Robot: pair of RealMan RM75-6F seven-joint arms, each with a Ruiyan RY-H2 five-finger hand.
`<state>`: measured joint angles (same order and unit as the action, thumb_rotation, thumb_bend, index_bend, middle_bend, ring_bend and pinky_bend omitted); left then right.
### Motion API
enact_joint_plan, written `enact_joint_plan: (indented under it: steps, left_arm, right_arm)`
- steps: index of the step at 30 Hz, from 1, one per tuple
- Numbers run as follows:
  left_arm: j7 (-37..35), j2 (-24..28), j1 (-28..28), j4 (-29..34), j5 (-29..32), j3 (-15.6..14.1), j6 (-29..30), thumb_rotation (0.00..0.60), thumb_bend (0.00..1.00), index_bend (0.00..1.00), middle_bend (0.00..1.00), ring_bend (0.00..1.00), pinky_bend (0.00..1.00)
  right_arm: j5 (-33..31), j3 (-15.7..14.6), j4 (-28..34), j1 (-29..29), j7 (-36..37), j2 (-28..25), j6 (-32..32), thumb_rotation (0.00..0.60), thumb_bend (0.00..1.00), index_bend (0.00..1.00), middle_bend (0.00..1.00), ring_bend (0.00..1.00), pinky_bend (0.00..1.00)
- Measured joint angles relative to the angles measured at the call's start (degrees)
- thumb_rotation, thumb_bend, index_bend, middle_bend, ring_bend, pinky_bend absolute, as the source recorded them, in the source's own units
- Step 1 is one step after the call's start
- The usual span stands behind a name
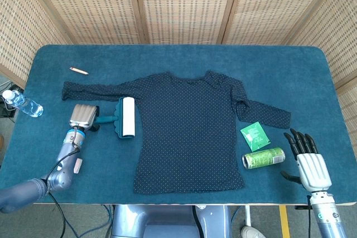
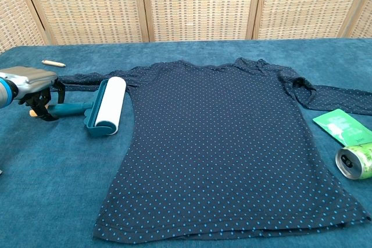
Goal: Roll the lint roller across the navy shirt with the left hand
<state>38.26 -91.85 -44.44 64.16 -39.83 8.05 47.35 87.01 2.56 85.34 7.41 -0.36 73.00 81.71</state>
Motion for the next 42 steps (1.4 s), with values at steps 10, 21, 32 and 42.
enact_joint_plan:
  steps: [10,21,32,42]
  left_arm:
    - [1.8,-2.0,-0.6,-1.9,0.9,-1.0,0.4,0.600,0.49,0.71,0.83,0.72,0.65]
    - [1.4,0.4,-0.3,1.7,-4.8,-1.1,5.6,0.600,0.49,0.84,0.83,0.72,0.65]
    - [10.8,11.2,-3.8,17.4,0.9,-0.4,5.1,0.600,0.48,0.85,0.83,0.72,0.65]
    - [23.8,12.0,-12.9,20.4,18.5,-0.8,4.9,0.600,0.49,0.85,0.83,0.72,0.65]
  right_arm:
    - [0.3,0.0,-0.1,0.0,0.5,-0.1,0.2,0.600,0.02,0.00,0.00,0.00,0.00]
    - [0.7,0.0,0.0,-0.1,1.5,-0.3,0.8,0.600,0.02,0.00,0.00,0.00,0.00]
    - [0.3,0.1,-0.2,-0.1,2.6,-0.6,0.5,0.600,0.02,0.00,0.00,0.00,0.00]
    - [-2.3,0.8,-2.0,0.7,3.3,-0.1,-2.2,0.600,0.02,0.00,0.00,0.00,0.00]
